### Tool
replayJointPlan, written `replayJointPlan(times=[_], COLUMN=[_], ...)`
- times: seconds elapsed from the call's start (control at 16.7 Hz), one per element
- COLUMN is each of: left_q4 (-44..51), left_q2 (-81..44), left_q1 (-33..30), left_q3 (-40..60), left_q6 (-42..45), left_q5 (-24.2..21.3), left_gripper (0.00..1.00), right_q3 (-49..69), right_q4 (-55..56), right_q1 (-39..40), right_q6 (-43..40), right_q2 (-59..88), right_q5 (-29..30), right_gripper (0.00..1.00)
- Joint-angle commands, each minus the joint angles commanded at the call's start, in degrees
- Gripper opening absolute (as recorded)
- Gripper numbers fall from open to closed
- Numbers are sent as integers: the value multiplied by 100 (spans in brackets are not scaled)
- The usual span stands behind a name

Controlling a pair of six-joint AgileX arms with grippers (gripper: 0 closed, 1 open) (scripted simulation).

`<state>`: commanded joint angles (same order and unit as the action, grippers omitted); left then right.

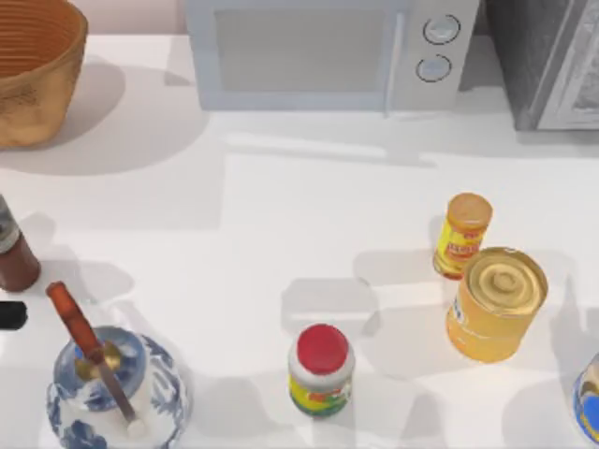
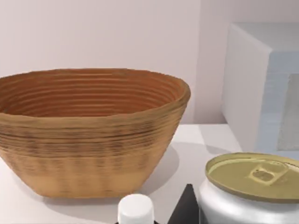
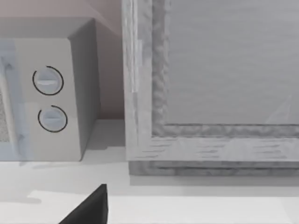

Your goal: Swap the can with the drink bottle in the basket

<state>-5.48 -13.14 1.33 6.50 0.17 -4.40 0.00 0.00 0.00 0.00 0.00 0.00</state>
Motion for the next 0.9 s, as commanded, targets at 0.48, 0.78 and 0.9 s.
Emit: replayJointPlan(times=[0.48,0.78,0.9], left_q4=[-2018,-3554,-4171], left_q2=[-3353,-6005,-7091], left_q1=[-474,-983,-1198], left_q3=[1800,3084,3585], left_q6=[142,175,176], left_q5=[-1679,-3001,-3532], left_gripper=[0,0,0], right_q3=[0,0,0], right_q4=[0,0,0], right_q1=[0,0,0], right_q6=[0,0,0], right_q2=[0,0,0], right_q5=[0,0,0], right_gripper=[100,100,100])
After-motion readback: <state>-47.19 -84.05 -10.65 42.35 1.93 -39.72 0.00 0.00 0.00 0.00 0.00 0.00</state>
